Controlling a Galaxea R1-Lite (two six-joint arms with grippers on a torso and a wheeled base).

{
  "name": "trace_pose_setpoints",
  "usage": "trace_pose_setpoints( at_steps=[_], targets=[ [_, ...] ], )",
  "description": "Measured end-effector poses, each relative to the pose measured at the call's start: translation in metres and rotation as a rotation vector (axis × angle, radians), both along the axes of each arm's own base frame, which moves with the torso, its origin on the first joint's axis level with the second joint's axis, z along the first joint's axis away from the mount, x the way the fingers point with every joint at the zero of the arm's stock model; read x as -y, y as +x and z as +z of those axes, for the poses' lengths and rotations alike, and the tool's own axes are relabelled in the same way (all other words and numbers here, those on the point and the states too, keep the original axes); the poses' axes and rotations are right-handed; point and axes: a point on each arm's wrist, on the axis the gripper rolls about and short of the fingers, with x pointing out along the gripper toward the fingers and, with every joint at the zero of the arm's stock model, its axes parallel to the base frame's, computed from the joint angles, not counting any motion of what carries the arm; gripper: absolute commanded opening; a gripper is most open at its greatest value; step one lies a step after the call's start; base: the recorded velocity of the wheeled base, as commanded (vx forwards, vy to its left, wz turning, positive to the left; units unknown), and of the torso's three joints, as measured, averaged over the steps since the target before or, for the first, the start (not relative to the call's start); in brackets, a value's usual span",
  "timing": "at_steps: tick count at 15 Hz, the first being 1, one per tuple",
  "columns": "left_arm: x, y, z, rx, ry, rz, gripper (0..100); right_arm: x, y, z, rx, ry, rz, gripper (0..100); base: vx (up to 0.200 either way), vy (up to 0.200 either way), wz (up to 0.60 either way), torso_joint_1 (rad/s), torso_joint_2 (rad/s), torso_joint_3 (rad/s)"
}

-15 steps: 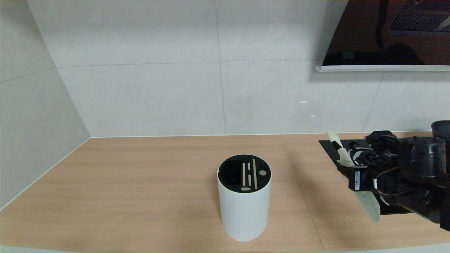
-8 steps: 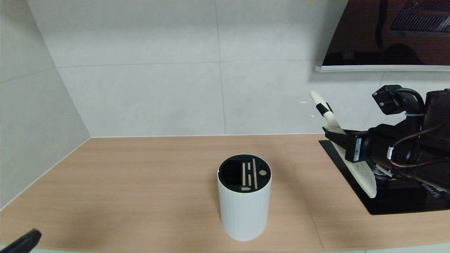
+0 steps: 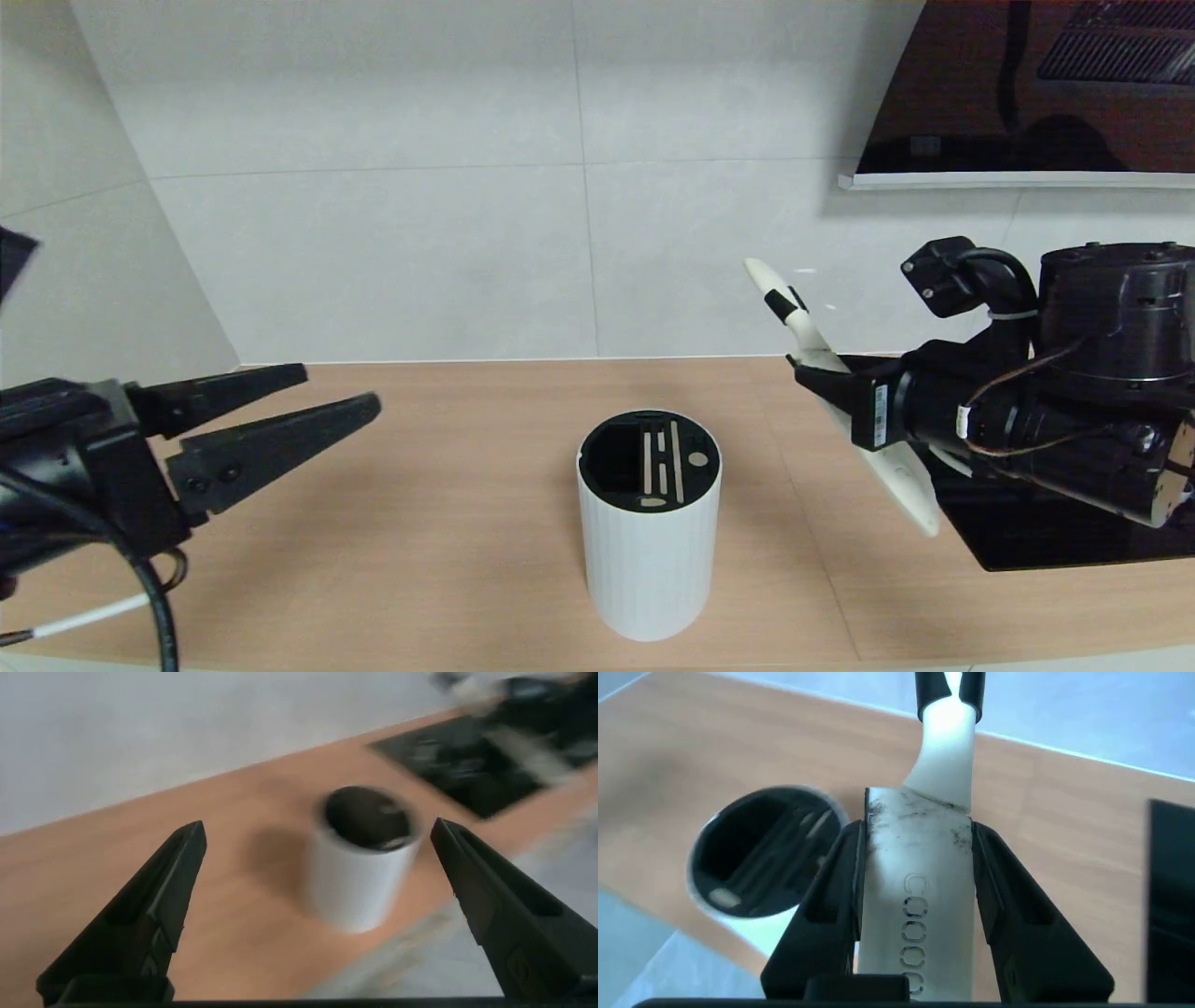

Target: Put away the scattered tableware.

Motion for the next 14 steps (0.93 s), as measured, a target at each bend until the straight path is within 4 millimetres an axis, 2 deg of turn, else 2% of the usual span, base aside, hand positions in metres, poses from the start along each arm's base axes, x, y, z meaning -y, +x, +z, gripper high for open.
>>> trace_pose_setpoints(
  at_steps=[6,11,14],
  targets=[
    [0.05,0.035,-0.006,-0.189,-0.343,-0.16,100,-0.044,-0.029,-0.003,-0.016,0.05,0.118,0,0.0,0.0,0.0,0.0,0.0,0.0],
    [0.082,0.055,-0.03,-0.251,-0.45,-0.225,100,-0.074,-0.037,-0.009,0.016,0.108,0.148,0,0.0,0.0,0.0,0.0,0.0,0.0],
    [0.096,0.068,-0.047,-0.262,-0.481,-0.188,100,-0.088,-0.041,-0.016,0.011,0.125,0.18,0,0.0,0.0,0.0,0.0,0.0,0.0]
  ],
)
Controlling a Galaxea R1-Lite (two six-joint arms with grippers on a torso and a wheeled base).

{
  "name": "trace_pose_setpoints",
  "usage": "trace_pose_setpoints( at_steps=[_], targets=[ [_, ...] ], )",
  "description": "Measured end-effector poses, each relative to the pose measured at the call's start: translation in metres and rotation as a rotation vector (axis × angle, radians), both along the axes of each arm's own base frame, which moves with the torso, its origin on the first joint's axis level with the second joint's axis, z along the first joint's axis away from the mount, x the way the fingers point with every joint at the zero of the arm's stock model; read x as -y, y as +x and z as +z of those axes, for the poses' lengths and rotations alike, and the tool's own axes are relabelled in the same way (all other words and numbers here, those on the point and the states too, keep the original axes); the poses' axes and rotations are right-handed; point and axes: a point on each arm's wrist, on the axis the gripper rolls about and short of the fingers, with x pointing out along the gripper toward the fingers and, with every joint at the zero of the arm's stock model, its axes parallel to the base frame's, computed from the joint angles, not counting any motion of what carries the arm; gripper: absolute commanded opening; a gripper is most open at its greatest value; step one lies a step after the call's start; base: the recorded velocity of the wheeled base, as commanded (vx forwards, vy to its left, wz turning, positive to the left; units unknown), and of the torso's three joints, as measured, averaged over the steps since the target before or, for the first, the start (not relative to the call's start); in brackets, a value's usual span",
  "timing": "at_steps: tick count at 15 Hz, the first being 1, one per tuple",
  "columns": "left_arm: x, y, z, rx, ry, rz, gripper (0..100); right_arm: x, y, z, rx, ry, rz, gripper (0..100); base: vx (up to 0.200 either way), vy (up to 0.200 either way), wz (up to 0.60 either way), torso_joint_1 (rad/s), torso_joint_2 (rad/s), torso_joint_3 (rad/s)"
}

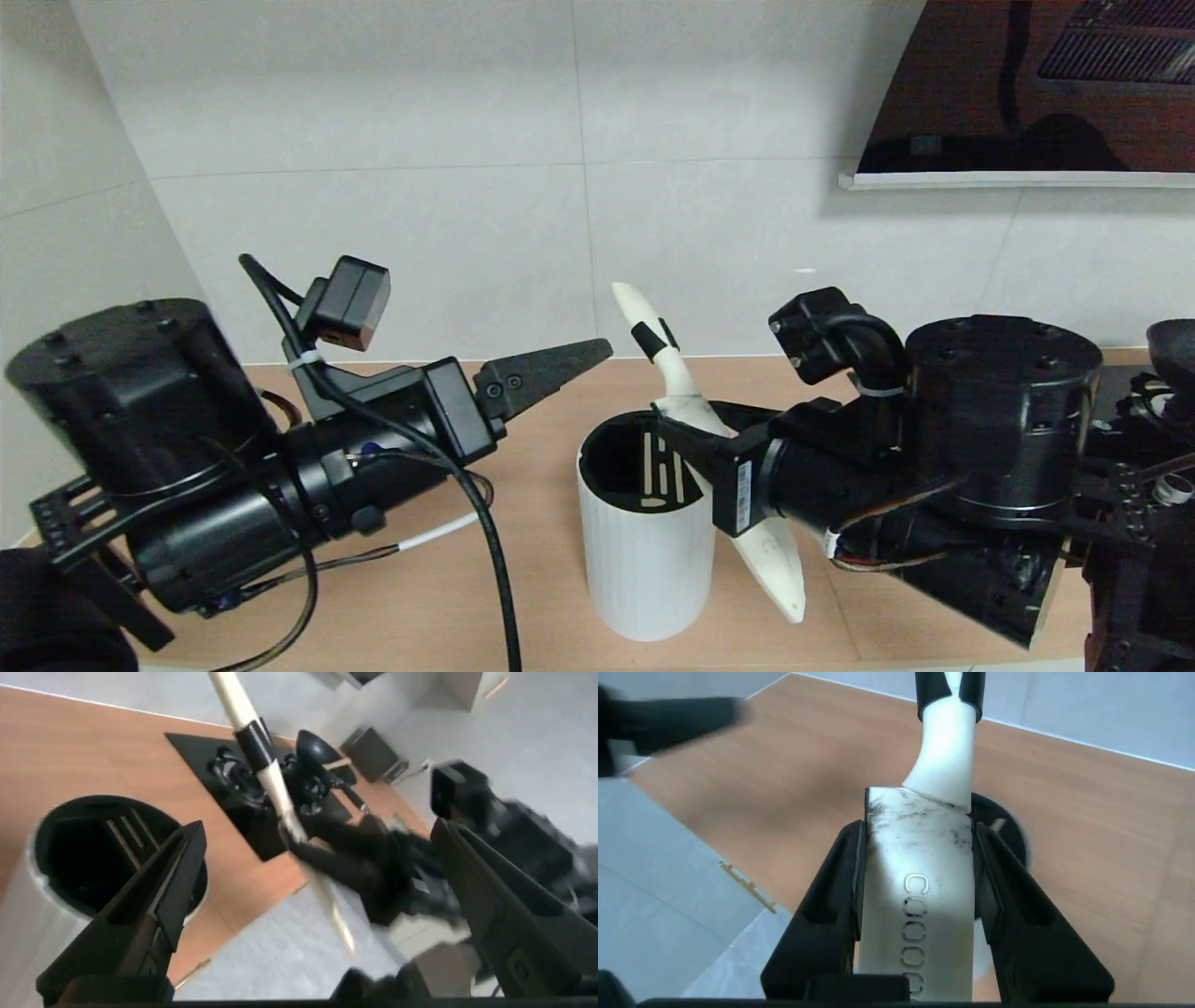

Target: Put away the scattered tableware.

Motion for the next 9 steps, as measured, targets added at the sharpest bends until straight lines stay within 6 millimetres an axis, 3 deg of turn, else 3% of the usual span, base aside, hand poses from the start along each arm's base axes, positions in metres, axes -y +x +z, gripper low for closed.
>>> trace_pose_setpoints(
  at_steps=[4,9],
  targets=[
    [0.014,0.01,-0.019,-0.006,-0.004,0.017,100,-0.015,-0.009,-0.006,-0.008,0.023,0.049,0,0.0,0.0,0.0,0.0,0.0,0.0],
    [0.019,0.015,-0.029,-0.008,-0.003,0.036,100,-0.026,-0.022,-0.011,-0.027,0.021,0.101,0,0.0,0.0,0.0,0.0,0.0,0.0]
  ],
)
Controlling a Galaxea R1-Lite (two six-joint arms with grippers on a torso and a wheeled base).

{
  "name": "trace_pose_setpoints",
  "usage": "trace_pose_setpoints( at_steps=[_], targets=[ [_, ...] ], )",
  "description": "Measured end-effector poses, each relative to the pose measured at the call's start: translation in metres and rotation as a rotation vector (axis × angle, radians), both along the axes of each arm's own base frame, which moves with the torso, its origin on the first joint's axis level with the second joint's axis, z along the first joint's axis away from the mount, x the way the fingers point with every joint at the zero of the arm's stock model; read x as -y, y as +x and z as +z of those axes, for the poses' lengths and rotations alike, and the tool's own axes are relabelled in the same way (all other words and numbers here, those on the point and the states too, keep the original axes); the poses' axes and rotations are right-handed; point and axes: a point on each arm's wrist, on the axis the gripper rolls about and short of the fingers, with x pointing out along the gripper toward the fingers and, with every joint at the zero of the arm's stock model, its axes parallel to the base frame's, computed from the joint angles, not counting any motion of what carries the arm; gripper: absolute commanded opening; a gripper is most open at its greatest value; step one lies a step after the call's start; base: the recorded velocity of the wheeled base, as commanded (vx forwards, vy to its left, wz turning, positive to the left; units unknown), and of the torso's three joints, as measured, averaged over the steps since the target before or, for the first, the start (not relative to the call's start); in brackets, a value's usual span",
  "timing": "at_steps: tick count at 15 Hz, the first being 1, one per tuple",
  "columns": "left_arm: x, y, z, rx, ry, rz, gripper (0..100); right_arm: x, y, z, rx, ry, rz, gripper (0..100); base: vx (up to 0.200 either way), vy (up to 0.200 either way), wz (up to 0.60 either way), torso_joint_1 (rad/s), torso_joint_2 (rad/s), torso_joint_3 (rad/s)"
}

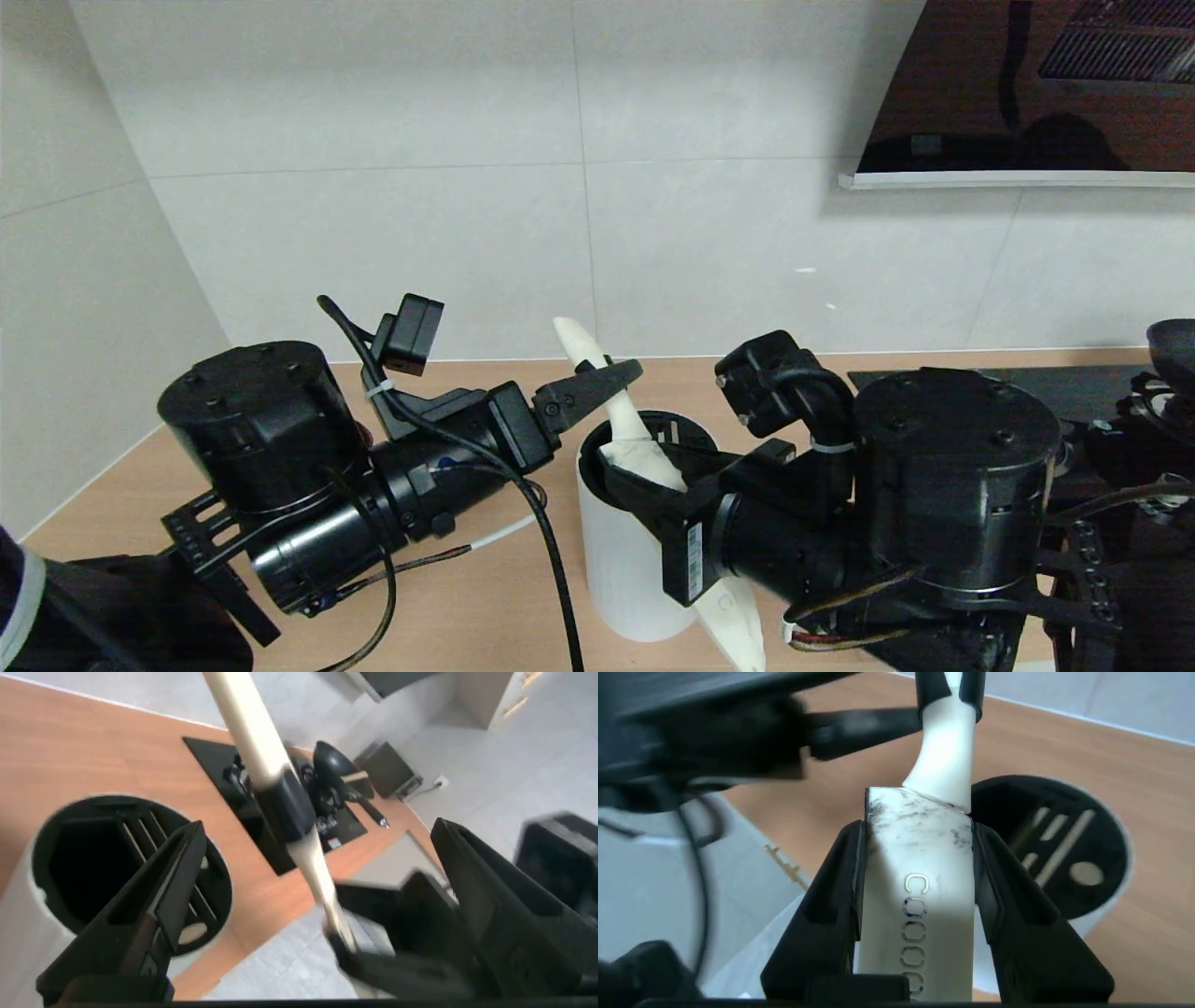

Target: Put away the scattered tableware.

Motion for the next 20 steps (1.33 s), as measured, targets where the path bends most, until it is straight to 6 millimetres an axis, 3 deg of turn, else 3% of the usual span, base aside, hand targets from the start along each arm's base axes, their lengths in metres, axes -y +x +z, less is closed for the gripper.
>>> trace_pose_setpoints(
  at_steps=[8,9,20],
  targets=[
    [0.0021,0.0031,-0.0057,-0.017,0.012,0.0,100,-0.0035,-0.0039,-0.0058,-0.01,-0.018,0.017,0,0.0,0.0,0.0,0.0,0.0,0.0],
    [0.0023,0.0033,-0.0061,-0.019,0.013,-0.001,0,-0.0037,-0.0038,-0.0061,-0.01,-0.018,0.017,0,0.0,0.0,0.0,0.0,0.0,0.0],
    [0.0022,0.0034,-0.0069,-0.02,0.016,0.0,0,-0.0041,-0.0038,-0.0069,-0.011,-0.021,0.018,0,0.0,0.0,0.0,0.0,0.0,0.0]
  ],
)
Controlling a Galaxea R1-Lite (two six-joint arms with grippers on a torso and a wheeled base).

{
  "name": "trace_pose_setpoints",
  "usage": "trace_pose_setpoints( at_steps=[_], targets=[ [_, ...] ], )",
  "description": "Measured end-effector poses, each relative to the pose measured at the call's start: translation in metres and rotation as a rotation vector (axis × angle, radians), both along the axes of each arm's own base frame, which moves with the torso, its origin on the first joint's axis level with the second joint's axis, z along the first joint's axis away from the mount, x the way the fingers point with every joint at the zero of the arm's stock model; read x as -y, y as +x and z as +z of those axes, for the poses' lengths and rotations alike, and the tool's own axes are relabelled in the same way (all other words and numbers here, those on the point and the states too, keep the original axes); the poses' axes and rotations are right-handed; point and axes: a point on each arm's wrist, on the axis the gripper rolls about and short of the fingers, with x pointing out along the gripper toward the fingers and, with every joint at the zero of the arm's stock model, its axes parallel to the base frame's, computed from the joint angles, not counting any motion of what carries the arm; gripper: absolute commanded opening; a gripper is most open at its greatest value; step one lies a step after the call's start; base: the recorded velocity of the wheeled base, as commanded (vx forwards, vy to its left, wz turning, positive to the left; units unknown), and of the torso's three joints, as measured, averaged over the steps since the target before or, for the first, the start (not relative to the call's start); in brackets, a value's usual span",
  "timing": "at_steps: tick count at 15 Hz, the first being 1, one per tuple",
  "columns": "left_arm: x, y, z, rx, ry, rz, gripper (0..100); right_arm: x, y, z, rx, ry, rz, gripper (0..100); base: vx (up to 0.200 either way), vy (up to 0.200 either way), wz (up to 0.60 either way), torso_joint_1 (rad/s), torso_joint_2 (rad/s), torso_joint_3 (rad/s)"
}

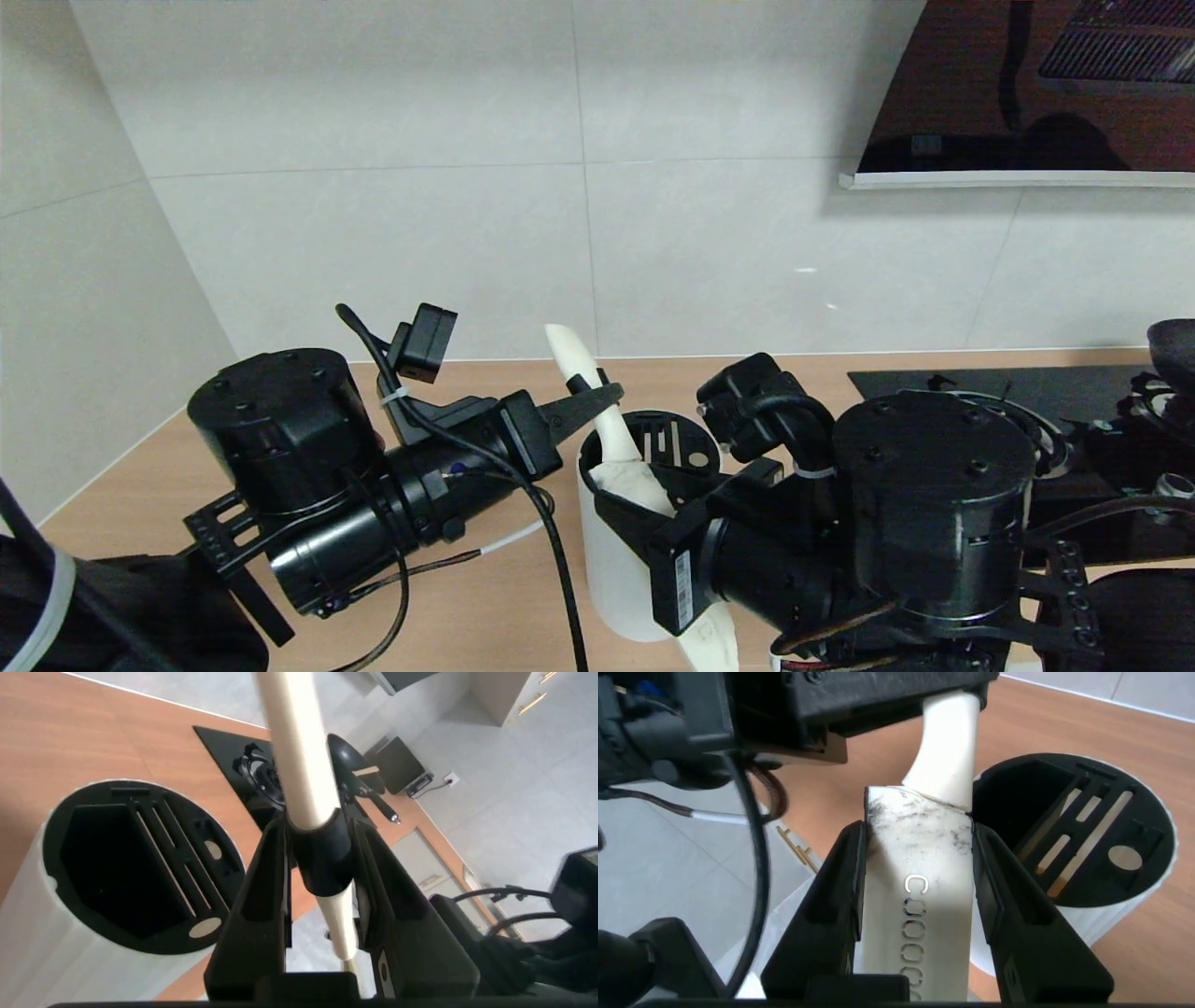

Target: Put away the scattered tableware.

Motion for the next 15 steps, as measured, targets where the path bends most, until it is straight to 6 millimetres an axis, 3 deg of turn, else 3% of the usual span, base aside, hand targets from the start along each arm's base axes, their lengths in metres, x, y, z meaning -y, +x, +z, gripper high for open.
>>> trace_pose_setpoints(
  at_steps=[4,5,12,15],
  targets=[
    [0.0,-0.001,0.001,0.0,-0.002,0.0,0,0.0,0.0,0.0,0.002,0.002,-0.004,0,0.0,0.0,0.0,0.0,0.0,0.0],
    [0.0,-0.001,0.001,0.002,-0.003,0.0,0,0.0,0.0,0.001,0.003,0.003,-0.006,100,0.0,0.0,0.0,0.0,0.0,0.0],
    [-0.001,-0.002,0.006,0.009,-0.005,0.004,0,0.002,0.0,0.004,0.008,0.013,-0.009,100,0.0,0.0,0.0,0.0,0.0,0.0],
    [-0.004,-0.006,0.015,-0.008,0.009,0.017,0,0.012,0.007,0.011,0.021,0.032,-0.045,100,0.0,0.0,0.0,0.0,0.0,0.0]
  ],
)
